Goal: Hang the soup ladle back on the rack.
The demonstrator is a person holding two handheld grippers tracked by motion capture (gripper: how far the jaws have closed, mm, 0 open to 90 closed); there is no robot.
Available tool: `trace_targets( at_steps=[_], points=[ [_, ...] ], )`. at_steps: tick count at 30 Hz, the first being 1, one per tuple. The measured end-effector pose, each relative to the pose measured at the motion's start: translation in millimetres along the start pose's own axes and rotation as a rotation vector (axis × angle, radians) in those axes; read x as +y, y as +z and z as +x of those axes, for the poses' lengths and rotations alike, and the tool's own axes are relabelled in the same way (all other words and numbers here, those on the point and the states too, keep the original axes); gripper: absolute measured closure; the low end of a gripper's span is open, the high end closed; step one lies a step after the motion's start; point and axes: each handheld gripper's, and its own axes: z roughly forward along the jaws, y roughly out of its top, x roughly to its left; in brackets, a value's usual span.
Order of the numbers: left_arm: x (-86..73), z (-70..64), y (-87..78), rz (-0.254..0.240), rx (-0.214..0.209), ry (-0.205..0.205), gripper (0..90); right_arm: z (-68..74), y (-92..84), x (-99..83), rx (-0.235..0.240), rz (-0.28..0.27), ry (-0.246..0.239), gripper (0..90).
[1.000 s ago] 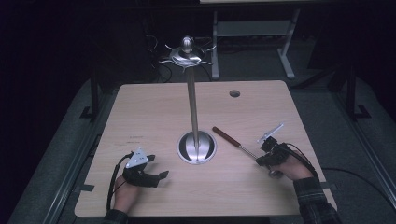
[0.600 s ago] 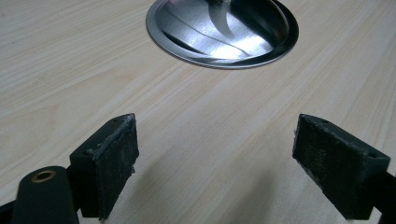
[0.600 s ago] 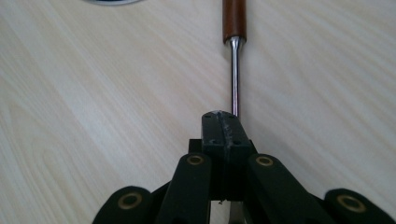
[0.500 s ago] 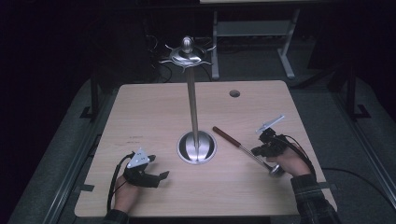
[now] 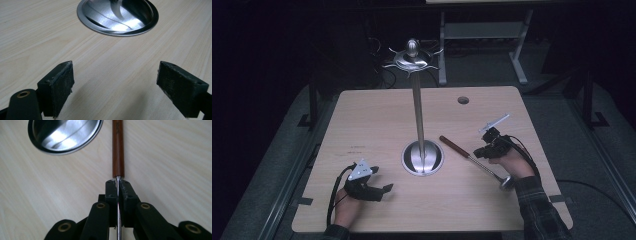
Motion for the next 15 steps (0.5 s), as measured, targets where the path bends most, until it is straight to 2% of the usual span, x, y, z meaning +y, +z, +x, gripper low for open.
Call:
trace_targets(
  at_steps=[5,15],
  points=[
    [-0.1,0.2,0.1,0.000,-0.002,-0.004,14.2,-1.2,4.6,16.0,-0.004,0.023,-0.010,80.4],
    [-0.1,0.4,0.0,-0.002,-0.004,-0.005,14.2,-4.1,26.1,40.3,-0.013,0.099,-0.025,70.6]
  ],
)
